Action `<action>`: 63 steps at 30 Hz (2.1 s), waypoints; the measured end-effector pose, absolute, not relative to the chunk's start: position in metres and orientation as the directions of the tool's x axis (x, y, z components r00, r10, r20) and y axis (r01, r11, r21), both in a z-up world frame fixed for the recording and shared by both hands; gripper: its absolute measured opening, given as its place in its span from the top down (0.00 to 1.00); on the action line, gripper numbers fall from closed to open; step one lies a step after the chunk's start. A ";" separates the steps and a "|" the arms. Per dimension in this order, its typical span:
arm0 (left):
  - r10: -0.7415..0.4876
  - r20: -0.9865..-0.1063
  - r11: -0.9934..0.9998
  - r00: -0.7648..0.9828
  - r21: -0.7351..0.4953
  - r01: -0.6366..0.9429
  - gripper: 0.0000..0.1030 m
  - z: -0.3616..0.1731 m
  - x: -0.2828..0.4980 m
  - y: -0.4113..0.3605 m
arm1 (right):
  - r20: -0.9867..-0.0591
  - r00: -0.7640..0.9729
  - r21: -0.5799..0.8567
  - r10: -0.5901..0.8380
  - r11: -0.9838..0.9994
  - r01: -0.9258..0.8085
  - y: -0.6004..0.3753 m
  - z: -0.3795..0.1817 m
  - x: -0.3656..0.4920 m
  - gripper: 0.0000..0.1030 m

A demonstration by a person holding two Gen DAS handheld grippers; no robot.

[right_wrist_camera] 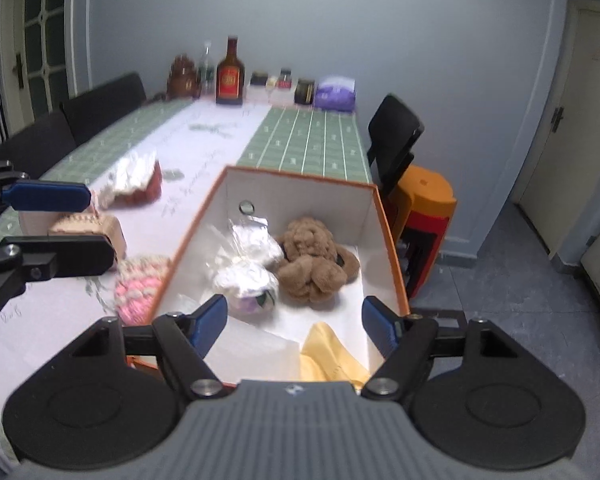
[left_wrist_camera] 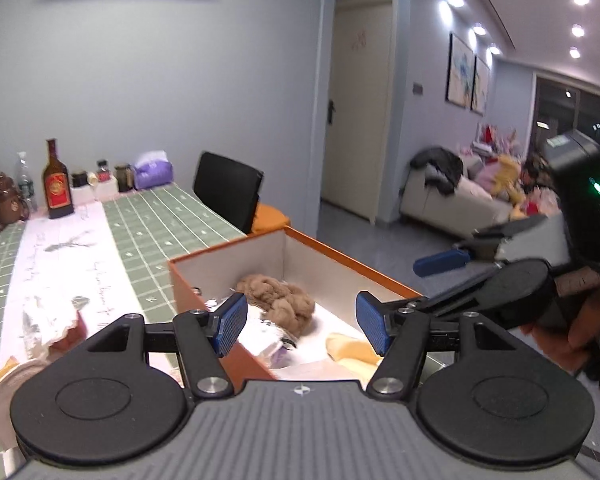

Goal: Organize soft objects
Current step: 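Move both tools back toward the pink crocheted item and orange ball, then grasp the orange crocheted ball with the right tool while the left tool grasps the pink crocheted pouch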

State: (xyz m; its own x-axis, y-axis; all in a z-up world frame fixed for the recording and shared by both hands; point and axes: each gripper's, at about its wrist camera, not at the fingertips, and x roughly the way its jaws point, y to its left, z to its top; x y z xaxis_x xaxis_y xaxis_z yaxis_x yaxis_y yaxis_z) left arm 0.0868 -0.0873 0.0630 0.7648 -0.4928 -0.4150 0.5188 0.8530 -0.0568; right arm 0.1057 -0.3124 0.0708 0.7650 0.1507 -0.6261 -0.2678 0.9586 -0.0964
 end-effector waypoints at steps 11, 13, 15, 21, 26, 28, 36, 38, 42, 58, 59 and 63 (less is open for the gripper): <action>-0.352 -0.347 0.930 0.869 -0.027 0.366 0.29 0.026 0.039 -0.031 | -0.446 0.858 0.034 0.254 0.963 -0.267 -0.258 0.024 0.038 0.22; -0.324 -0.355 0.941 0.877 -0.029 0.336 0.29 0.019 0.033 -0.020 | -0.439 0.858 0.046 0.266 0.961 -0.274 -0.245 0.017 0.027 0.22; -0.287 -0.359 0.955 0.888 -0.039 0.294 0.29 0.012 0.025 -0.010 | -0.433 0.856 0.045 0.282 0.955 -0.292 -0.231 0.011 0.017 0.22; -0.230 -0.392 0.972 0.891 -0.051 0.229 0.29 -0.004 0.010 0.016 | -0.414 0.864 0.000 0.288 0.949 -0.316 -0.196 -0.008 -0.004 0.22; -0.188 -0.416 0.982 0.890 -0.074 0.173 0.29 -0.018 0.000 0.032 | -0.428 0.861 -0.029 0.275 0.948 -0.318 -0.176 -0.025 -0.009 0.24; -0.175 -0.431 0.985 0.885 -0.074 0.159 0.29 -0.024 -0.002 0.036 | -0.455 0.850 -0.030 0.267 0.949 -0.314 -0.172 -0.035 -0.005 0.28; -0.176 -0.483 0.984 0.858 -0.105 0.143 0.29 -0.039 0.003 0.048 | -0.547 0.806 -0.054 0.227 0.951 -0.304 -0.156 -0.063 0.020 0.39; -0.180 -0.494 0.984 0.851 -0.109 0.144 0.29 -0.042 0.006 0.048 | -0.562 0.803 -0.075 0.199 0.954 -0.289 -0.153 -0.068 0.028 0.40; -0.177 -0.508 0.984 0.843 -0.108 0.142 0.29 -0.045 0.012 0.048 | -0.580 0.799 -0.121 0.156 0.954 -0.274 -0.148 -0.074 0.041 0.42; -0.180 -0.559 0.984 0.809 -0.098 0.152 0.29 -0.048 0.037 0.039 | -0.627 0.767 -0.160 0.135 0.941 -0.297 -0.145 -0.084 0.062 0.61; -0.183 -0.561 0.983 0.807 -0.100 0.153 0.29 -0.047 0.038 0.039 | -0.625 0.768 -0.163 0.141 0.938 -0.305 -0.145 -0.083 0.061 0.61; -0.190 -0.564 0.982 0.804 -0.106 0.157 0.29 -0.040 0.046 0.036 | -0.596 0.786 -0.197 0.163 0.920 -0.339 -0.143 -0.069 0.058 0.61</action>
State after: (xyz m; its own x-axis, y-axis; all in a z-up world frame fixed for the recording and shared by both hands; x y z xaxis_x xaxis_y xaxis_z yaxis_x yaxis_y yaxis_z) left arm 0.0455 0.0364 -0.0396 0.8038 -0.1896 -0.5638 0.1571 0.9818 -0.1062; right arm 0.0583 -0.1434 -0.0688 0.7862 0.1628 -0.5962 -0.3395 0.9198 -0.1965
